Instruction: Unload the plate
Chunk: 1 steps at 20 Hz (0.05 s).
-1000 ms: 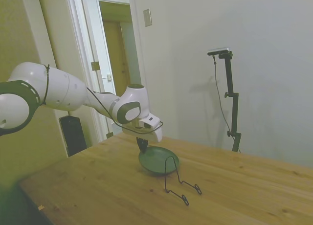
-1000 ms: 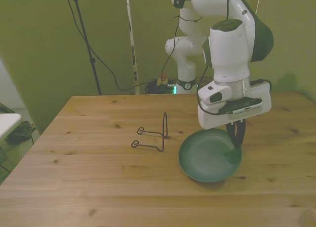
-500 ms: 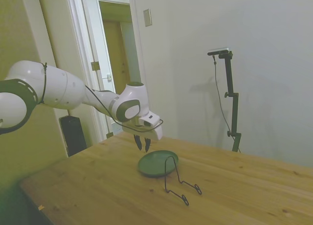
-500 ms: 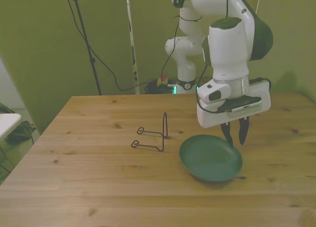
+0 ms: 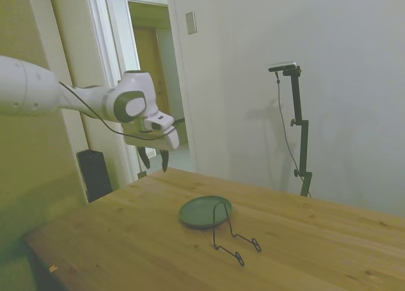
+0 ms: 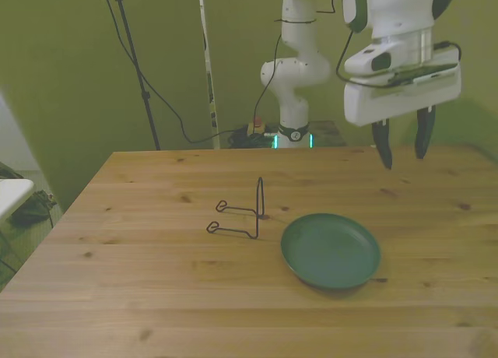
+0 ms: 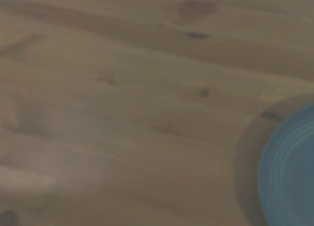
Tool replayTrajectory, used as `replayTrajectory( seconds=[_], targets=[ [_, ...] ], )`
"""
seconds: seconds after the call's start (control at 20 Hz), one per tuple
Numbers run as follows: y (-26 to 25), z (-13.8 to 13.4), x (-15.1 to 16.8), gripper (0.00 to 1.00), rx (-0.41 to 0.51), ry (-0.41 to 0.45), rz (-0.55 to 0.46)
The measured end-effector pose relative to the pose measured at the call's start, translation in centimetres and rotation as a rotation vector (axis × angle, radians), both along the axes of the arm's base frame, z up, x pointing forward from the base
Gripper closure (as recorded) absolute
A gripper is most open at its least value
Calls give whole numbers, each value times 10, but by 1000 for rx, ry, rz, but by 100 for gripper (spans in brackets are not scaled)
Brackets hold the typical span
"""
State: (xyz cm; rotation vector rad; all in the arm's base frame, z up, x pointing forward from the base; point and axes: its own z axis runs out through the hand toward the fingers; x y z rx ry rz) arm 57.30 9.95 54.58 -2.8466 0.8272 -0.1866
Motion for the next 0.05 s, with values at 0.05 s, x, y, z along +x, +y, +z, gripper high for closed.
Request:
replayTrajectory(
  seconds=[0.05],
  targets=[
    [5, 9, -13, 0, -22, 14, -12]
  ],
)
